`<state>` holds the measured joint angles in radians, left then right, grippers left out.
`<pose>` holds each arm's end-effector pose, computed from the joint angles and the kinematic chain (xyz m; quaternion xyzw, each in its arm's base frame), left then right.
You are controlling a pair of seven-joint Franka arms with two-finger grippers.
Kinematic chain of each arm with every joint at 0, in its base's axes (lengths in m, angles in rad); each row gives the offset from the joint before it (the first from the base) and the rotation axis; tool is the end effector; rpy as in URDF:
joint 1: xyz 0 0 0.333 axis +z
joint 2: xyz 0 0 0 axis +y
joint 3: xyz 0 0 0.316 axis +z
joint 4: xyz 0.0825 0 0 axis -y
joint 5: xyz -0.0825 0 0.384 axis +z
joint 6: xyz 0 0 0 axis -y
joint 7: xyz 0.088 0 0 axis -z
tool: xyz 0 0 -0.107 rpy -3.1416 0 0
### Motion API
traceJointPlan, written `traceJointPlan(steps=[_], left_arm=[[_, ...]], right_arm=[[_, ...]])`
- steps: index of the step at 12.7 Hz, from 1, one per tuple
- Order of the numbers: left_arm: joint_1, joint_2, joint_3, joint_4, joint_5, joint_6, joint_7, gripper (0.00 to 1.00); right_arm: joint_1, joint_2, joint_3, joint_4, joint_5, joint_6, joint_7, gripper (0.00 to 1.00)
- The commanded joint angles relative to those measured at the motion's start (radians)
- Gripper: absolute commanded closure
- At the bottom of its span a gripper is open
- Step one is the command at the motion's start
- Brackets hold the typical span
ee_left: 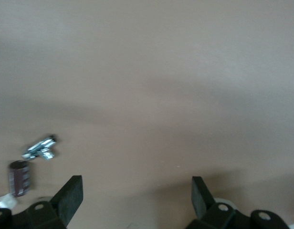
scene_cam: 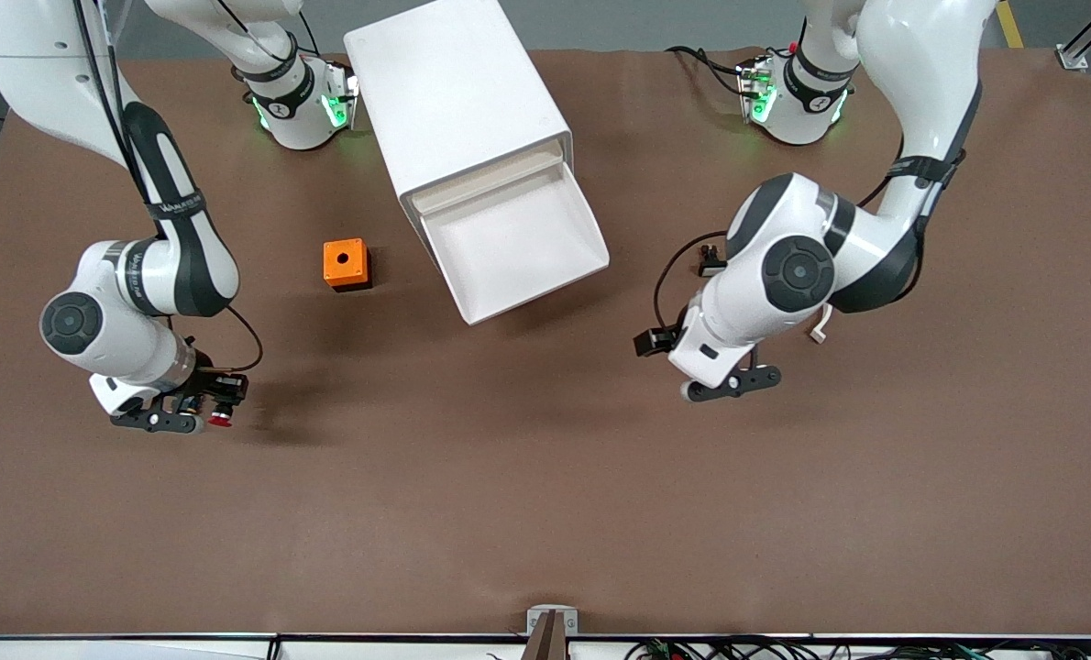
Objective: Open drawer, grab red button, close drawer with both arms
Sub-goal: 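Set down the red button while the left gripper reaches the drawer front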
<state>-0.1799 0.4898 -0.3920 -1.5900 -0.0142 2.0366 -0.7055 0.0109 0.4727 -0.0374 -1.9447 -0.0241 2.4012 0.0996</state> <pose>0.5892 -0.3384 0.3686 0.9912 0.0901 -0.0607 0.0753 0.6196 -0.0157 0.2356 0.9985 -0.0521 -0.0074 0.0169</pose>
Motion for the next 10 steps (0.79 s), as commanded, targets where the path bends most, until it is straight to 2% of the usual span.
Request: traceJointPlan(steps=[1, 6, 7, 8, 9, 10], left_arm=[[-0.042, -0.017, -0.008, -0.054, 0.017, 0.068, -0.026, 0.0], [-0.142, 0.041, -0.007, -0.062, 0.036, 0.144, -0.204, 0.0], [-0.147, 0.049, -0.007, -0.079, 0.072, 0.178, -0.227, 0.0], [-0.157, 0.061, -0.007, -0.091, 0.092, 0.226, -0.256, 0.0], [-0.174, 0.078, -0.008, -0.088, 0.095, 0.253, -0.299, 0.0], [-0.196, 0.088, -0.008, -0.082, 0.095, 0.258, -0.33, 0.0]], right_arm=[[-0.023, 0.015, 0.022, -0.01, -0.01, 0.027, -0.012, 1.0], [-0.04, 0.058, 0.022, -0.005, -0.007, 0.062, -0.015, 1.0], [-0.046, 0.06, 0.022, 0.0, -0.005, 0.062, -0.015, 0.81], [-0.046, 0.066, 0.024, 0.001, -0.004, 0.064, -0.015, 0.27], [-0.046, 0.07, 0.024, 0.001, -0.002, 0.084, -0.015, 0.0], [-0.046, 0.07, 0.024, 0.0, -0.002, 0.09, -0.015, 0.0]])
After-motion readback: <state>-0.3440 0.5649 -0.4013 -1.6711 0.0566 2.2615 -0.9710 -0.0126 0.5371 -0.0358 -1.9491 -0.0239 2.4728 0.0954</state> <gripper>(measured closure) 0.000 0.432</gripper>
